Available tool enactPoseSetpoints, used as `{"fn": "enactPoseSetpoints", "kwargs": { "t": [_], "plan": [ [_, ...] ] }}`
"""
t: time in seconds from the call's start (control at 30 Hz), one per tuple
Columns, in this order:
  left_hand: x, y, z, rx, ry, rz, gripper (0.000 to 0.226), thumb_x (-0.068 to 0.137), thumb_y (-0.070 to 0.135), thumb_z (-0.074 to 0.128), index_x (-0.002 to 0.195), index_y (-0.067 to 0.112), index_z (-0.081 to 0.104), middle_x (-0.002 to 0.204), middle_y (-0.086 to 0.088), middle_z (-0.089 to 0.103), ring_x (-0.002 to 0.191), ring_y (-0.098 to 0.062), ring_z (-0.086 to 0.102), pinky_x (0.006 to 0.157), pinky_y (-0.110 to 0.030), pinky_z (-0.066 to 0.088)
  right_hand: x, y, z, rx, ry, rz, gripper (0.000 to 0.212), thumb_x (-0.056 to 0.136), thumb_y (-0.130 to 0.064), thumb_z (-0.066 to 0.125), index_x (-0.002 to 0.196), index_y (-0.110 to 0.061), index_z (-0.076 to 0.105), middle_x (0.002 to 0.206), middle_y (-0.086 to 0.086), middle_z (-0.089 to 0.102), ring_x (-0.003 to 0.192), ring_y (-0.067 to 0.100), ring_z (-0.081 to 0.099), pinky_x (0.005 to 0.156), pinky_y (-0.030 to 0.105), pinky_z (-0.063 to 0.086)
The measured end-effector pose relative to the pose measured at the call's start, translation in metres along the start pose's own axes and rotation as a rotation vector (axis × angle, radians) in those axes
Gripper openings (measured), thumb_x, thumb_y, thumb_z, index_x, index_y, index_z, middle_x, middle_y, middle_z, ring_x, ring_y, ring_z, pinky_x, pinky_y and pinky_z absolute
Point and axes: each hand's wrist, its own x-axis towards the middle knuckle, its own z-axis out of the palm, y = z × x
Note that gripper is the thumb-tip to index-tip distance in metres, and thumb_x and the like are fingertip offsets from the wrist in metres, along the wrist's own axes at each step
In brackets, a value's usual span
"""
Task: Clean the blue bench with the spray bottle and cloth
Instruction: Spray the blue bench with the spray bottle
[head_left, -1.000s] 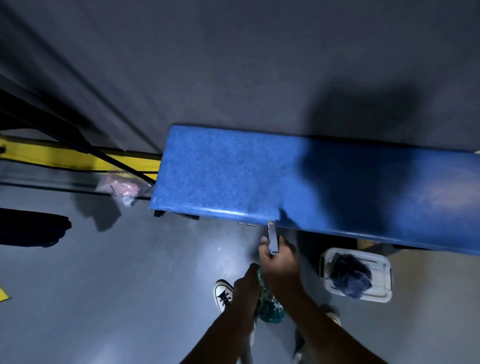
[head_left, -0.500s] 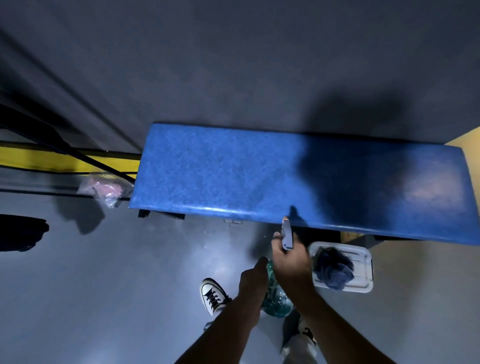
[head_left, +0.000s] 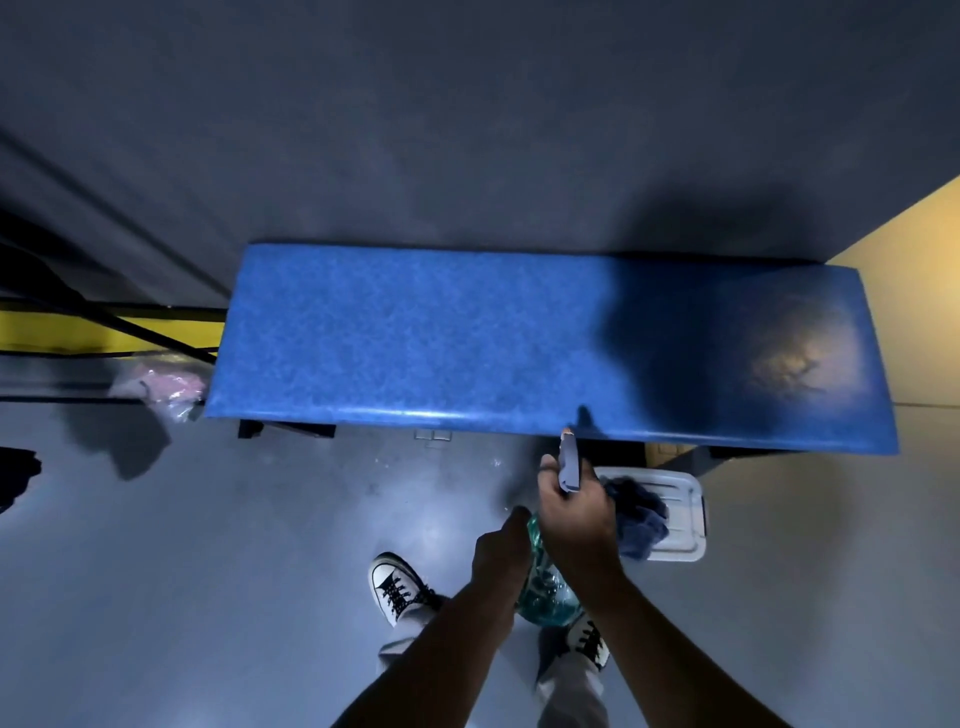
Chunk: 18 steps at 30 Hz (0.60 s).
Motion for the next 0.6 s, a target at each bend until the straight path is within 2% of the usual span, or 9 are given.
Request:
{"fn": "enactPoseSetpoints", "kwargs": {
  "t": [0.07, 0.17, 0.27, 0.33, 0.4, 0.5, 0.6],
  "plan": [
    [-0.003, -0.001, 0.014, -0.023, 0.001, -0.010, 0.041, 0.098, 0.045, 0.050, 0.105, 0.010, 0.068, 0.115, -0.020, 0.073, 0.108, -0.033, 0.071, 0.100, -0.046, 0.056, 0.006, 0.009, -0.012, 0.001, 0.028, 0.009, 0.046, 0.098, -0.055, 0.046, 0.119, -0.018, 0.064, 0.076, 0.016, 0.068, 0.077, 0.039, 0.070, 0.072, 0.042, 0.054],
    [-0.006, 0.001, 0.034, -0.020, 0.009, -0.036, 0.045, 0.091, 0.050, 0.051, 0.103, 0.009, 0.067, 0.107, -0.018, 0.075, 0.101, -0.031, 0.072, 0.097, -0.044, 0.056, 0.014, 0.017, -0.028, 0.009, 0.051, 0.029, 0.043, 0.100, -0.048, 0.049, 0.128, -0.018, 0.063, 0.071, 0.012, 0.066, 0.075, 0.038, 0.070, 0.071, 0.041, 0.055],
    [0.005, -0.006, 0.052, -0.045, 0.000, -0.026, 0.065, 0.067, 0.063, 0.053, 0.104, 0.012, 0.069, 0.104, -0.015, 0.076, 0.097, -0.031, 0.074, 0.097, -0.046, 0.058, 0.021, 0.023, -0.041, 0.003, 0.035, 0.011, 0.047, 0.098, -0.051, 0.046, 0.125, -0.017, 0.064, 0.081, 0.021, 0.070, 0.082, 0.040, 0.071, 0.074, 0.040, 0.054],
    [0.029, -0.021, 0.062, -0.046, 0.007, -0.016, 0.081, 0.051, 0.070, 0.052, 0.106, 0.014, 0.070, 0.103, -0.014, 0.077, 0.096, -0.032, 0.075, 0.098, -0.048, 0.059, 0.023, 0.025, -0.049, 0.010, 0.000, 0.027, 0.040, 0.101, -0.042, 0.050, 0.129, -0.015, 0.063, 0.093, 0.025, 0.071, 0.091, 0.040, 0.070, 0.079, 0.037, 0.051],
    [0.034, -0.027, 0.070, -0.034, 0.005, -0.021, 0.077, 0.056, 0.069, 0.055, 0.107, 0.013, 0.070, 0.102, -0.015, 0.078, 0.096, -0.033, 0.075, 0.098, -0.049, 0.059, 0.023, 0.028, -0.058, 0.018, -0.010, 0.035, 0.036, 0.102, -0.035, 0.053, 0.126, -0.010, 0.064, 0.098, 0.025, 0.070, 0.095, 0.039, 0.067, 0.079, 0.035, 0.046],
    [0.010, -0.018, 0.080, 0.003, 0.003, -0.005, 0.053, 0.082, 0.057, 0.053, 0.103, 0.011, 0.069, 0.100, -0.014, 0.078, 0.095, -0.030, 0.076, 0.098, -0.047, 0.059, 0.024, 0.035, -0.071, 0.023, -0.015, 0.034, 0.035, 0.103, -0.034, 0.054, 0.123, -0.008, 0.065, 0.079, 0.016, 0.064, 0.083, 0.035, 0.064, 0.074, 0.030, 0.039],
    [0.001, -0.012, 0.096, 0.064, 0.008, 0.005, 0.048, 0.093, 0.053, 0.050, 0.105, 0.010, 0.069, 0.103, -0.015, 0.077, 0.097, -0.030, 0.074, 0.100, -0.045, 0.058, 0.030, 0.044, -0.086, 0.044, -0.010, 0.023, 0.034, 0.102, -0.041, 0.054, 0.116, -0.012, 0.067, 0.072, 0.009, 0.063, 0.078, 0.031, 0.064, 0.073, 0.034, 0.046]
  ]
}}
